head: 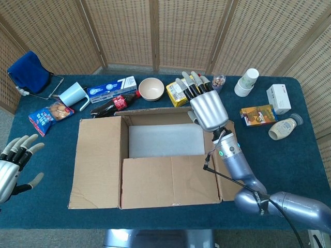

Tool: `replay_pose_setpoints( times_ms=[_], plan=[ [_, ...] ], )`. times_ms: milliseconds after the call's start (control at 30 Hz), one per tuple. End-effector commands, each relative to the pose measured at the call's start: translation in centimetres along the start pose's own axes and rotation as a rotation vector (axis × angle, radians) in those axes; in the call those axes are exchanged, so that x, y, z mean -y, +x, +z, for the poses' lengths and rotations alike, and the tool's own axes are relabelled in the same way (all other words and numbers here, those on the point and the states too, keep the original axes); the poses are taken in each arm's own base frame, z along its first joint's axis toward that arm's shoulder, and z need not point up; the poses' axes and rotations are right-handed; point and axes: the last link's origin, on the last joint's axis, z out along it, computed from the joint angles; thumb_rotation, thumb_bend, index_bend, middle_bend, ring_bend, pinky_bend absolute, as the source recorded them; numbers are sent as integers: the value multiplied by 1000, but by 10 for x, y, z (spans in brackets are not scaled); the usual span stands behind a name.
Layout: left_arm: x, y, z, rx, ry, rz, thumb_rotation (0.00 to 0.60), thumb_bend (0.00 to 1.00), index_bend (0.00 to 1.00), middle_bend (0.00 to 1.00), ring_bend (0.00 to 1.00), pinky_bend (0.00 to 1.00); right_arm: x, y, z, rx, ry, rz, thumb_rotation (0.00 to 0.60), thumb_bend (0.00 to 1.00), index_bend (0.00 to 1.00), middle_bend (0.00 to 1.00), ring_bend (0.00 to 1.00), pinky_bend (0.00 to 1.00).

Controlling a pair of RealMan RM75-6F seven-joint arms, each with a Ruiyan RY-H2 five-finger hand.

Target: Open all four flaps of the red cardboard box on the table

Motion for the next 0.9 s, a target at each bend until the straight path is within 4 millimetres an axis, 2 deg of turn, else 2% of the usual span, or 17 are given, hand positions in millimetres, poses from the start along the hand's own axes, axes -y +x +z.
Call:
replay_pose_setpoints(
  times_ms=[33, 333, 900],
  plan=[
    [0, 0, 0, -2, 1, 1, 599, 4, 140, 0, 0, 93, 3, -3, 16, -11, -26, 4, 600, 280, 0, 2, 0, 194],
    [3, 0, 1, -5, 10, 4, 598, 4, 140, 0, 0, 93, 8, -5, 46, -70, -63, -43, 600, 272, 0, 0, 0, 193],
    [2, -1, 1, -2, 8, 9, 597, 5, 140, 0, 0, 93, 4, -57, 50, -41, -140, -79, 600, 200, 0, 0, 0, 194]
  ],
)
